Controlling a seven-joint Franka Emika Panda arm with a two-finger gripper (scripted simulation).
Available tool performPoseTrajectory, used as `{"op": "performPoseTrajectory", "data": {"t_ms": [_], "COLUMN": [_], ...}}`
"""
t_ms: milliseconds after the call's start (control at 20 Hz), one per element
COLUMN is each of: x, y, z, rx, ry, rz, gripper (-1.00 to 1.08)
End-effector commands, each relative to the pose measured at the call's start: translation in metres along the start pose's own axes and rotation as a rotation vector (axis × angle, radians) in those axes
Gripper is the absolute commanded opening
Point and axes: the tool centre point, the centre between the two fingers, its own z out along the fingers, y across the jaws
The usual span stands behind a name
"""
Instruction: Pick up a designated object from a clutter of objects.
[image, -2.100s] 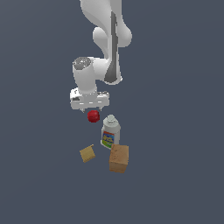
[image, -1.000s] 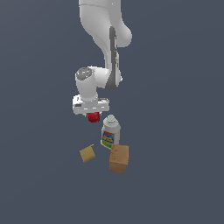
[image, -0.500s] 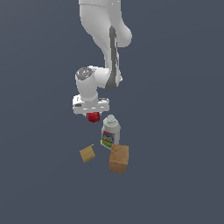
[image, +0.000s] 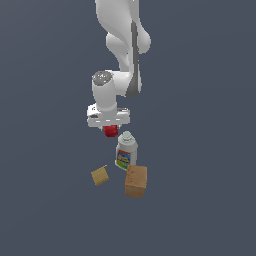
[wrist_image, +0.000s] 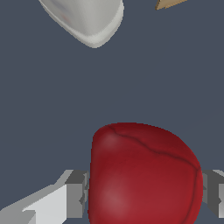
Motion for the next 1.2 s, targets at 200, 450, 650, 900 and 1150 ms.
{"op": "performPoseTrajectory", "data": {"t_ms": [200, 450, 650, 900, 1150], "x": [0.004, 0.007, 0.01, 0.014, 0.018], "y": [-0.035, -0.071, -0.105, -0.148, -0.191], "z": [-0.034, -0.07, -0.103, -0.144, -0.186], "rx": [-0.003, -0.005, -0.007, -0.007, -0.006], "ry": [0.002, 0.001, 0.001, 0.001, 0.0], "rz": [0.0, 0.0, -0.001, -0.001, -0.002], "gripper": [-1.0, -1.0, -1.0, -1.0, -1.0]}}
